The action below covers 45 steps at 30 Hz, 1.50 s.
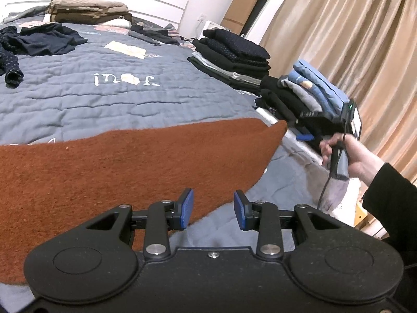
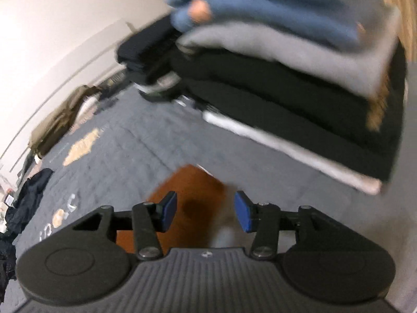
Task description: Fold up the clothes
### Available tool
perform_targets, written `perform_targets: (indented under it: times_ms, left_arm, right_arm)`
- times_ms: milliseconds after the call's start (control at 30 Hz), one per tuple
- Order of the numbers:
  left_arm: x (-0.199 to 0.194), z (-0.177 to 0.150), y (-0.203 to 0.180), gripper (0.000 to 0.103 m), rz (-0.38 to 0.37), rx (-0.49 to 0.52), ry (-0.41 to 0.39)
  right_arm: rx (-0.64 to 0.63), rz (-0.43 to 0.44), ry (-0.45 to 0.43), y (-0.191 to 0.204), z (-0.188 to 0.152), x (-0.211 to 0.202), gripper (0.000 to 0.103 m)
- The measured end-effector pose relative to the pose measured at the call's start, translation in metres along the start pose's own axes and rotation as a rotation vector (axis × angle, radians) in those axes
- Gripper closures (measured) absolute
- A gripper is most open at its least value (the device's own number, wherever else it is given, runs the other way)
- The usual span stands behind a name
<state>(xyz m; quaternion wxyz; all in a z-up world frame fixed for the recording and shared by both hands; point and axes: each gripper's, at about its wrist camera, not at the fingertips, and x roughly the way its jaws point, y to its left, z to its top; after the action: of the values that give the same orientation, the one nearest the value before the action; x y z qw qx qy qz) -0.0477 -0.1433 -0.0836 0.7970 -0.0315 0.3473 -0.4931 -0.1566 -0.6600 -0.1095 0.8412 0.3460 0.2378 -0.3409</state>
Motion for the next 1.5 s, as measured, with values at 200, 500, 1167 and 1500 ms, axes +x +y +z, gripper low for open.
perform_targets:
  times_ms: [200, 500, 1167, 1500]
  left_arm:
    - [0.002, 0.0, -0.004, 0.069, -0.009, 0.01, -0.002]
    - [0.002, -0.001, -0.01, 0.069, -0.16, 0.004, -0.017]
    - [-0.002, -0.005, -0.012, 0.069, -0.136, 0.017, -0.008]
    - [-0.003, -0.002, -0.015, 0.067, -0.132, 0.027, -0.007]
  right_arm:
    - [0.0, 0.041, 0.026, -0.01, -0.015, 0.022, 0.055]
    - [0.027, 0.231, 0.069, 0.011, -0.024, 0.05, 0.055]
    - [0.124, 0.365, 0.169, 0.033, -0.04, 0.076, 0.074]
    - [0.083, 0.305, 0.09, 0.051, -0.021, 0.028, 0.09]
